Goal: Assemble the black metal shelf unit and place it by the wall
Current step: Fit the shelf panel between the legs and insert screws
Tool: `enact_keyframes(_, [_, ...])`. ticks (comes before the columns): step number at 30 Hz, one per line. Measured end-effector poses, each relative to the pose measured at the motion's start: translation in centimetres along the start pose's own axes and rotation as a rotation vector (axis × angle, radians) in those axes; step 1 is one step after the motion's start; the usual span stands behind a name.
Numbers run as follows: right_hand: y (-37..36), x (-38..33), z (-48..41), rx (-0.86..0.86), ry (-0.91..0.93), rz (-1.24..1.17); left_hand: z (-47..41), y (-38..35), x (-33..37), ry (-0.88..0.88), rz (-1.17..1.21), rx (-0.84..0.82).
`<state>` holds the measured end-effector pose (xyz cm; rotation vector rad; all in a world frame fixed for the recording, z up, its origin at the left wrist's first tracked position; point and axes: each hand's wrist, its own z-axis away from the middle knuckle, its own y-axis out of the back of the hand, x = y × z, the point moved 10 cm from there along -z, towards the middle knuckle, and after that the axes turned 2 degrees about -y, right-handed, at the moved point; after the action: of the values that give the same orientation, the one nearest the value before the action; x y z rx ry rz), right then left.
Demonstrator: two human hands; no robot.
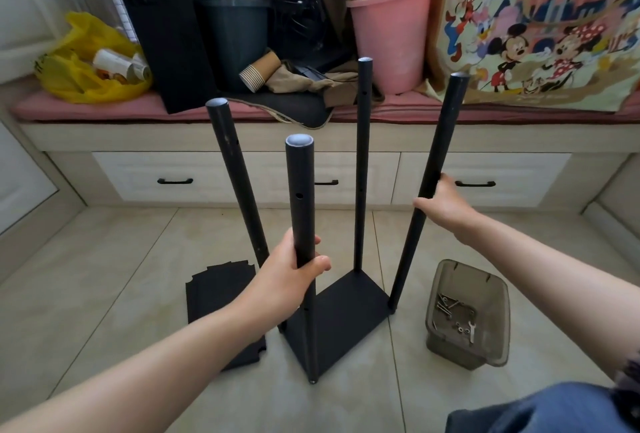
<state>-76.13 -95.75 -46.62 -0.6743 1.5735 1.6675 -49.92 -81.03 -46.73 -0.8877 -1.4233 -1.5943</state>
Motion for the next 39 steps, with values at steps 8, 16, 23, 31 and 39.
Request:
enact_keyframes(8, [1.4, -0.7, 1.6, 0.061, 0.165, 0.023, -1.2, 2.4, 0.2, -0.084, -0.020, 0.136])
enact_keyframes(16, [2.2, -1.3, 3.8, 0.053, 0.257, -0.029, -3.3, 6.2, 1.3, -0.180, -0.028, 0.251])
enact_keyframes(23, [1.3, -1.5, 6.1, 0.058, 0.348, 0.005, -4.2, 8.0, 0.1, -0.185, -0.050, 0.299])
enact_keyframes(31, [2.1, -0.5, 7.1, 0.101, 0.315, 0.035, -4.5, 7.9, 0.1, -0.195, -0.115, 0.316])
enact_keyframes(39, [1.8, 1.8, 7.1, 0.067, 0.167, 0.115, -3.8, 8.3, -0.4, -0.140, -0.206, 0.237])
